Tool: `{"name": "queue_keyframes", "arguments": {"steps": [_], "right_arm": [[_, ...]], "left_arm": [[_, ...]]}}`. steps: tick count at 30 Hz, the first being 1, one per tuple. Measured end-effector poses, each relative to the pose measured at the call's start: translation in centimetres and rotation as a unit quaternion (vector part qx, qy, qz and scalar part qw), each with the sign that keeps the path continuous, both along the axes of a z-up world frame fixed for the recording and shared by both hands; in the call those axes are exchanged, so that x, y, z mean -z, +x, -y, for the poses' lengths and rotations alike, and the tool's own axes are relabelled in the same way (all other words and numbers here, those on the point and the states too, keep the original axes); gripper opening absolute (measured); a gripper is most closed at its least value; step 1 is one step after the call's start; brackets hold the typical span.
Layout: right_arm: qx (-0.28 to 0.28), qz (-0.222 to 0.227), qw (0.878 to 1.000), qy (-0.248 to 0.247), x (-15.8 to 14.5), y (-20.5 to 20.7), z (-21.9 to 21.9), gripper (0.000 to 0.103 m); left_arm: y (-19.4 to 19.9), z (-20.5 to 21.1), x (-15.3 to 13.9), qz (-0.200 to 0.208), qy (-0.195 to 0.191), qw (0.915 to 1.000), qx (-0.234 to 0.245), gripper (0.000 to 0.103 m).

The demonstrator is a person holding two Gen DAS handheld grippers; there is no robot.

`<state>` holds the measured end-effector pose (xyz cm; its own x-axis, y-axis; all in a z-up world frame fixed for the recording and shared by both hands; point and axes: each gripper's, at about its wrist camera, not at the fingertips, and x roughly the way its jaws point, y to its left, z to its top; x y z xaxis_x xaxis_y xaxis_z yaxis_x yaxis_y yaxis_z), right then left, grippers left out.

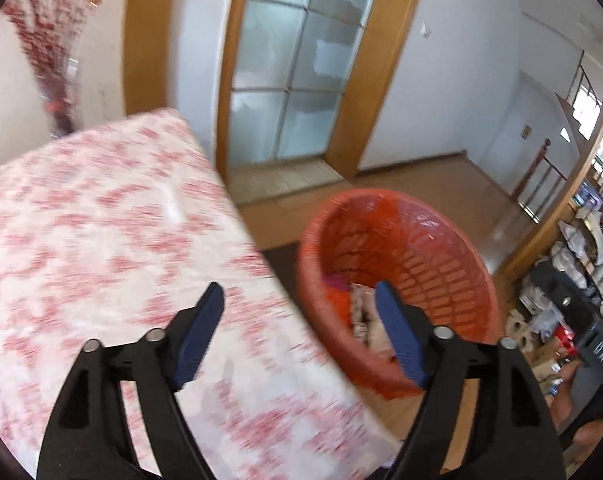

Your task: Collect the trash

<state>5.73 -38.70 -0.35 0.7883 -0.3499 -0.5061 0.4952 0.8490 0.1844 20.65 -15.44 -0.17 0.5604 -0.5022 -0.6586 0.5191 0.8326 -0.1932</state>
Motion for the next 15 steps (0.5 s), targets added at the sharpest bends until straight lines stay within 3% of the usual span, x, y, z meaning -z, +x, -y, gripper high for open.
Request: {"name": "queue_keyframes", "arguments": {"steps": [3,8,15], "right_arm": [[0.02,-0.002,0.999,-0.044,-1.5,-1.4,-2.4,0.099],[0.071,-0.017,0.991,-0.111,-2.9,-3.5,-6.1,0.099],[0.039,0.0,0.995,-0.093,-3.7,-7.2,-10.1,0.099]], "left_arm": [[-2.1,-3.2,-1.2,0.038,0.006,0.9985,-0.038,0.094],[-6.0,-8.1,-2.5,0.081,0.01,0.9914,-0.102,0.1],[-11.1,-12.9,-2.7,0.123,0.028,0.9736,-0.19,0.1]]}}
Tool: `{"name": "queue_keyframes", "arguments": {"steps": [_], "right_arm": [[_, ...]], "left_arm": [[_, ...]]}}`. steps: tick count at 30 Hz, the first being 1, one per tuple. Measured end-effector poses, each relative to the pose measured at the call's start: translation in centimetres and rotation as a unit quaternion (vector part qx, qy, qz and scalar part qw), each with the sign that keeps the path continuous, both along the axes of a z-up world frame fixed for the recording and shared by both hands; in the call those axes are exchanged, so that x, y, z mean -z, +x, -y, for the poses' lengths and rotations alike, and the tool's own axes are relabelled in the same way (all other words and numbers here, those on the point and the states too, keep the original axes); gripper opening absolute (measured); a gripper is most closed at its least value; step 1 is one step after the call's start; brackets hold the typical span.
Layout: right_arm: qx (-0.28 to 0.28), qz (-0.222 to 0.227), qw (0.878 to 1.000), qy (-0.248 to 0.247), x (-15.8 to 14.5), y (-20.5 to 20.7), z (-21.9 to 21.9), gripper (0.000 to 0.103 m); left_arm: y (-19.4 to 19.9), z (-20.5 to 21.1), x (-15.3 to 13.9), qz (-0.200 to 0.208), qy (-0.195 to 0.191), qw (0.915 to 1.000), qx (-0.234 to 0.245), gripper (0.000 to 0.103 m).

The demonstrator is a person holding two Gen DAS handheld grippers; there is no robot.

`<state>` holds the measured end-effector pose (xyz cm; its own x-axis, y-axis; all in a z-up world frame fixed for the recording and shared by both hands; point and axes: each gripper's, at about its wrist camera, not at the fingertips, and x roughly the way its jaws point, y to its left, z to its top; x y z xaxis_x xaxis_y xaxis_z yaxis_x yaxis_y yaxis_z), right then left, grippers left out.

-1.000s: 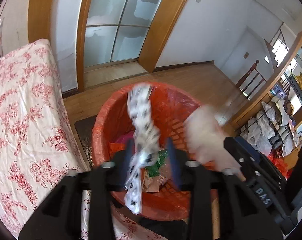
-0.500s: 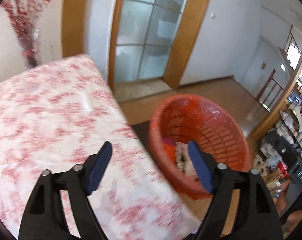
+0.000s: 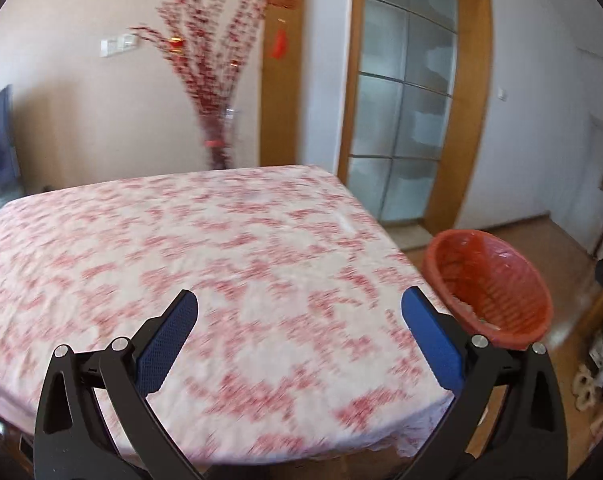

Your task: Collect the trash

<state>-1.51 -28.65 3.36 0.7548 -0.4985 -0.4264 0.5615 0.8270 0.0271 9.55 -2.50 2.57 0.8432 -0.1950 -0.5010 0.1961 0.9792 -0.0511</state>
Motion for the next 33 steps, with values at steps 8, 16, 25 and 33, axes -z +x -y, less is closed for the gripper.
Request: {"name": "queue_keyframes", "arguments": {"steps": [8,16,25,33], "right_arm": [[-0.021,0.017,0.999,-0.021,-0.4,-3.6,-4.4,0.099],[-0.019,0.019,0.999,-0.043,0.0,-5.8,-7.2,0.099],[-0.018,0.007,0.999,-0.044,0.9,-6.5,-8.4,0.099],[-0.018,-0.013,0.999,-0.032,1.8,-6.6,-8.5,0.099]], "left_arm": [[-5.2,-2.1,0.1,0.028,-0.003,0.9986,-0.046,0.1],[-8.0,-2.8,0.4,0.046,0.001,0.9978,-0.048,0.1],[-9.0,-3.1,1.2,0.042,-0.004,0.9981,-0.044,0.1],[-9.0,-3.1,2.0,0.021,-0.002,0.9987,-0.047,0.1]]}}
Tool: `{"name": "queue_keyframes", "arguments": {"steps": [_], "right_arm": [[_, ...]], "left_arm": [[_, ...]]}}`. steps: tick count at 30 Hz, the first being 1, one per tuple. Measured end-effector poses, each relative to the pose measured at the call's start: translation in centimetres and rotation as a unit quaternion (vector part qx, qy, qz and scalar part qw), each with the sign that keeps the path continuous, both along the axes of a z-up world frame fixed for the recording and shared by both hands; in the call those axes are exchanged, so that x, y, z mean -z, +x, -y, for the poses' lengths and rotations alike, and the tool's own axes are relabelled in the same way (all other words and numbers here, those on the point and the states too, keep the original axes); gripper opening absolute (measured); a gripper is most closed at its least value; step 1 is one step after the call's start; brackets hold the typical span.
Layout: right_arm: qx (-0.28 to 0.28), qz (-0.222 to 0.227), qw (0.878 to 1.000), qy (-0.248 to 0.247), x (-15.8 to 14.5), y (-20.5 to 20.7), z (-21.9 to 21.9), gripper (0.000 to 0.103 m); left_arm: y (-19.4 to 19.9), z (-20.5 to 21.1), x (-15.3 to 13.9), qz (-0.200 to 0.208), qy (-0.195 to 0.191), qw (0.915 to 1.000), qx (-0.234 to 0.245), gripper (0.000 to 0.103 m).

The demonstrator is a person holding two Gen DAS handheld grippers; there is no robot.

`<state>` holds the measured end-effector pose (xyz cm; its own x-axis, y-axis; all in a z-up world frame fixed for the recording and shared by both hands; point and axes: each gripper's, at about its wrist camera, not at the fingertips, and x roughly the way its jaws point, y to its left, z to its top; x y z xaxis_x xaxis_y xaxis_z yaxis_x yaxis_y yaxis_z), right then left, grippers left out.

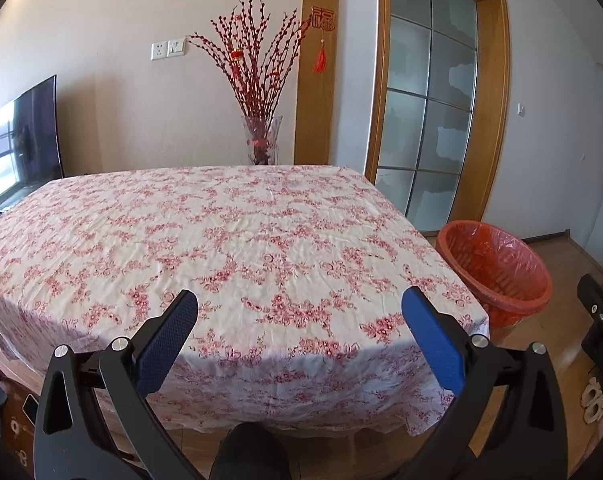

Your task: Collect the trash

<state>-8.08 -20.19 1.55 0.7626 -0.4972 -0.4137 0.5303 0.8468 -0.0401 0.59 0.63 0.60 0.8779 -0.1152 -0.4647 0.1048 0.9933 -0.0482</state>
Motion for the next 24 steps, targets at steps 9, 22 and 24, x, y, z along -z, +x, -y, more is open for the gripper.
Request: {"name": "queue_keyframes", "arguments": {"steps": [9,22,24], "right_arm": [[-0.001,-0.013,1.0,0.009,0.7,0.0,-0.1,0.099],[0.003,-0.031,0.999,0.02,1.6,0.1,0.1,0.099],[0.003,-0.033,0.999,0.02,1.7,0.1,0.1,0.099]], "left_arm": [[-0.2,0.5,0.2,-0.008,0.005,0.9999,0.004,0.1],[-0.1,0.6,0.6,-0.024,0.009,0.9997,0.0,0.1],[-0.1,0.6,0.6,-0.024,0.009,0.9997,0.0,0.1]]}}
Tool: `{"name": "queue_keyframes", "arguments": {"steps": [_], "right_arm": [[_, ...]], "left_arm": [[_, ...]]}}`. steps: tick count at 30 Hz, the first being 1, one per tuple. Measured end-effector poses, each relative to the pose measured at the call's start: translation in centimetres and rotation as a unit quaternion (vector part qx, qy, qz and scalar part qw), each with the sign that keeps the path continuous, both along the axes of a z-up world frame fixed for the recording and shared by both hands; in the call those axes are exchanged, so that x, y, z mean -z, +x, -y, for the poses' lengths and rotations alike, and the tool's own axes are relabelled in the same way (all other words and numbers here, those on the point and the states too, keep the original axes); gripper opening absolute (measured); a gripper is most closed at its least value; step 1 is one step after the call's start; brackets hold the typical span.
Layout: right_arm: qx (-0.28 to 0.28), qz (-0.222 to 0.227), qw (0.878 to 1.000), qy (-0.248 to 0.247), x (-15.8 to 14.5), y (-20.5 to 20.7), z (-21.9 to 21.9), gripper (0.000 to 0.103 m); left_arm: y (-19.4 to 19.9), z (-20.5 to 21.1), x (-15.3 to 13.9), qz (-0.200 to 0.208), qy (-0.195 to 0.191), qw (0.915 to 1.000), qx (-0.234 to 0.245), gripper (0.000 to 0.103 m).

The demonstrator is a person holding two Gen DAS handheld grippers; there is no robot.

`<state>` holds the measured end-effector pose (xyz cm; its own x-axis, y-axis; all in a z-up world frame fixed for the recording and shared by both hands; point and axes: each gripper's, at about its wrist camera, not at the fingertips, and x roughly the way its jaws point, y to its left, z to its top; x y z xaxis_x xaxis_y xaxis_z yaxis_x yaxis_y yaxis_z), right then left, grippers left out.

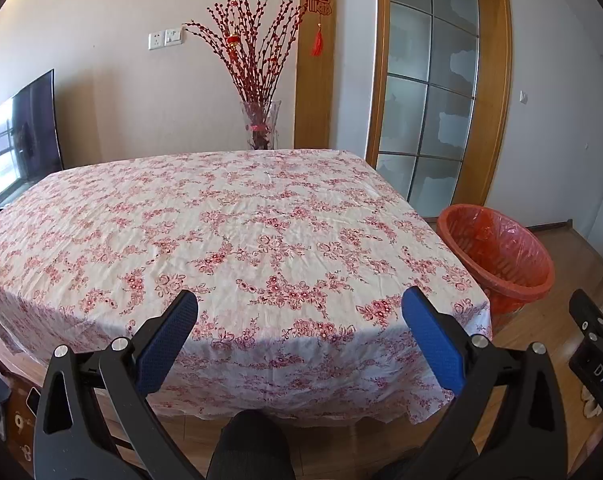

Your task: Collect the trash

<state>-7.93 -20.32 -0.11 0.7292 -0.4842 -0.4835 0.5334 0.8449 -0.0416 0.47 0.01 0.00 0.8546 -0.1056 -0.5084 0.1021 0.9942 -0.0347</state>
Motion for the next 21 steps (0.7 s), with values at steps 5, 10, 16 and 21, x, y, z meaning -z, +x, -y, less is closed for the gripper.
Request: {"name": "queue_keyframes", "arguments": {"steps": [5,10,16,21], "right_arm": [[-0.001,-0.003,1.0,0.002,0.17,-0.04,-0.03,0.099],[-0.002,-0.004,1.0,0.004,0.21,-0.11,-0.03,0.099],[-0.004,-0.007,1.0,0.007,0.29,-0.04,0.11,0.099],[-0.004,-0.007,1.0,0.007,0.28,-0.03,0.13,0.099]], "left_arm": [[-0.05,0.02,-0.03,0.001,0.0,1.0,0.0,0.1],[-0.29,0.03,-0.13,0.006,0.0,1.0,-0.002,0.1],[-0.44,-0.04,-0.41,0.013,0.002,0.9999,-0.007,0.1],[-0.5,-0.08,-0.51,0.015,0.0,0.9998,-0.009,0.1]]}}
